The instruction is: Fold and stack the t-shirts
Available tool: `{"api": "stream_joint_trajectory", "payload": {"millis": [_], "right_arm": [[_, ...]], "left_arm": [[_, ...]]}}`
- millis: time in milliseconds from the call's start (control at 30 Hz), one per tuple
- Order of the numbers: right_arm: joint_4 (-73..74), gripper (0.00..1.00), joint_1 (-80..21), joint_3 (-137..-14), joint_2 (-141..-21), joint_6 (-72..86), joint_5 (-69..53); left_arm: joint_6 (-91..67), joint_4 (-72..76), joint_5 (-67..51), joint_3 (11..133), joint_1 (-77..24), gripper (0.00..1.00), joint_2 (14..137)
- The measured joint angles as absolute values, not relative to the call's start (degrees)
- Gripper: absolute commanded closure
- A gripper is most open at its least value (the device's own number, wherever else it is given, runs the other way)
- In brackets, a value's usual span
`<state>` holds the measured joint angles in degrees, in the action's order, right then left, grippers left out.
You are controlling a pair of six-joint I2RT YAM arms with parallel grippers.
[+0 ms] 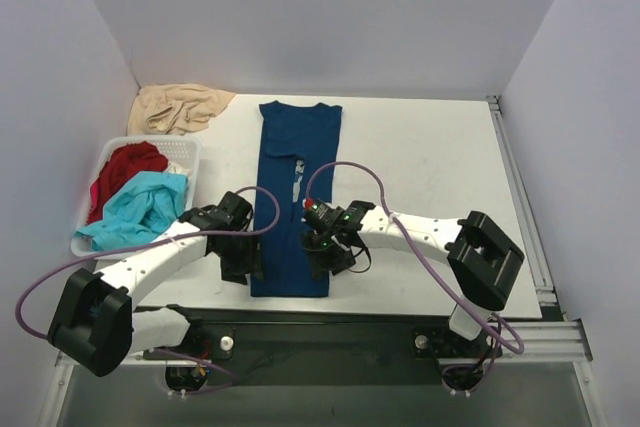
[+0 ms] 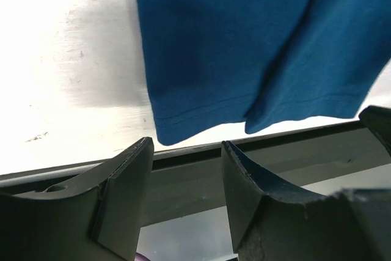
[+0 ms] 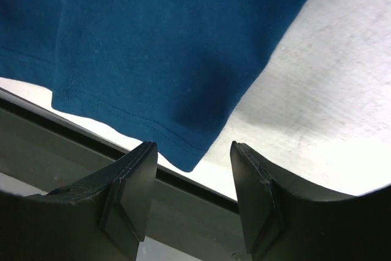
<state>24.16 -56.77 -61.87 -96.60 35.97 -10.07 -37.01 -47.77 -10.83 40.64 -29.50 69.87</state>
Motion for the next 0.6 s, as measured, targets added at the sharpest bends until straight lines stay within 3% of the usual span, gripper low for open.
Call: {"api": "stream_joint_trajectory", "payload": {"millis": [300,600], "right_arm": [[24.4,0.58,-57.84,-61.87,-98.72,36.16,-12.51],[24.91,0.59,-57.84,-61.76,-99.68,36.23,-13.13]], "left_arm": [[-38.81,-47.83,-10.76,40.01,-29.5,0.44,73.14],[-40.64,-47.37,-10.7,37.95,-29.5,0.45,75.2]]}}
